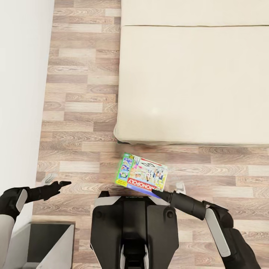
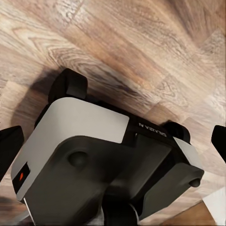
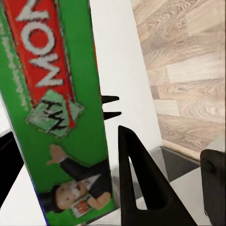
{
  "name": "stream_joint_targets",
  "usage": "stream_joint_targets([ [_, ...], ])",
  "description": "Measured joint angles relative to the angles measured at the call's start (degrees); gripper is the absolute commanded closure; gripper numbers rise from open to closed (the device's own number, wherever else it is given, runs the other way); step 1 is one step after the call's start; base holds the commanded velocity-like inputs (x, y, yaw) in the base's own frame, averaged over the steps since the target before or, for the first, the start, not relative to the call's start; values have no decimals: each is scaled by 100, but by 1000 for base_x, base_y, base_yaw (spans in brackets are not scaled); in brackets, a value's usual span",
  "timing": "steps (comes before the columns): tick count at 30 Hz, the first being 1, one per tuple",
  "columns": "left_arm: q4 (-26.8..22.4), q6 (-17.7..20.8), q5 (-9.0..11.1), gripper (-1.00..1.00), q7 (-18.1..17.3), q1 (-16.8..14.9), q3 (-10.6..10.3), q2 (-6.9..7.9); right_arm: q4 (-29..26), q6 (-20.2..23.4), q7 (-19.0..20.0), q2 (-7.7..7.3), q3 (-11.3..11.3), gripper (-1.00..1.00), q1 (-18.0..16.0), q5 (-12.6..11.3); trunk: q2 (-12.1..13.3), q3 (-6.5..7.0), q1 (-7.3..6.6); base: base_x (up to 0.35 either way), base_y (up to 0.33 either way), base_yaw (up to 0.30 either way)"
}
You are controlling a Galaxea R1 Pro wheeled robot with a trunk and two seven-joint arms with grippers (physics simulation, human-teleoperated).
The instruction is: Put all the toys in the child's room - the three board games (two on the bed and one on the table), the two jigsaw puzzles on the table, and the tennis ball on the table - inside the toy box on the table in the child's room.
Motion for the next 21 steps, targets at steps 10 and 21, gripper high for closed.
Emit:
stream_joint_targets([
  [10,-106,411,-2,-100,-11,37,-257,28,-12,48,145,-68,-550,100,367,-51,0,0,0,0,0,0],
  [21,-123,501,-9,-100,50,45,-271,-11,4,9,758,-67,-875,100,399,13,0,3,0,0,0,0],
])
